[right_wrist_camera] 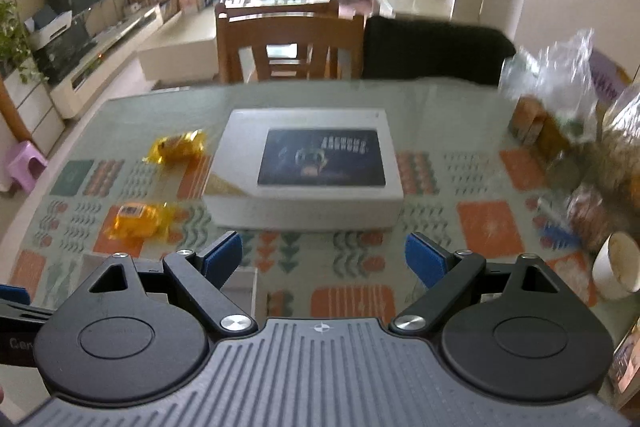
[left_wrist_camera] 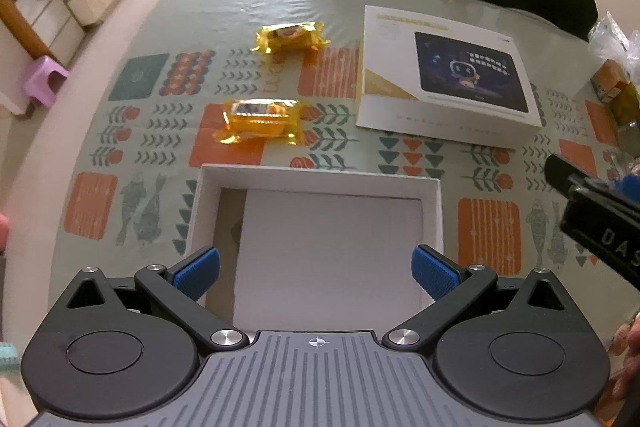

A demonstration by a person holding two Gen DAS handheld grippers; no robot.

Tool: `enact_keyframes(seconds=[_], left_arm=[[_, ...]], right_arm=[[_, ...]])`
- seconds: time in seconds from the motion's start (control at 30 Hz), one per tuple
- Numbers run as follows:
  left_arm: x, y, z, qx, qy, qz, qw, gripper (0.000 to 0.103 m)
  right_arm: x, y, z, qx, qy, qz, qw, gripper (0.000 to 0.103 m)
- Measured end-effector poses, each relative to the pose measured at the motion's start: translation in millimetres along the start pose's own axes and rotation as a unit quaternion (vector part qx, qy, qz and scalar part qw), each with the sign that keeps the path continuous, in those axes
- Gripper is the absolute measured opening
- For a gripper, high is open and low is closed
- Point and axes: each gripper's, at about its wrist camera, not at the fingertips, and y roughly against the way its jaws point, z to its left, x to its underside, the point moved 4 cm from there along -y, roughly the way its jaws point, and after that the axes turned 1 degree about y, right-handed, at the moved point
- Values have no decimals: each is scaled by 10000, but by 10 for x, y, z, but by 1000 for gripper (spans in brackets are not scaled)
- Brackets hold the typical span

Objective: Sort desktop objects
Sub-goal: 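Lower the left tool over the barcode snack packet and close on it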

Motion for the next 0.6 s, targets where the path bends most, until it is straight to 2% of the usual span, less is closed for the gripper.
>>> enact_keyframes(seconds=[0.13, 0.4, 0.6], left_arm=[[-127, -107, 133, 75, 126, 71, 9999, 103], [-316, -403, 322, -48, 152, 258, 9995, 103], [-449, -533, 346, -51, 37, 297, 9995, 103]], right_arm=[[-109, -84, 99, -117, -177, 121, 9997, 103], [-251, -256, 355, 91, -6, 303, 9995, 103], [-333, -371, 402, 217, -1, 470, 9987, 103]])
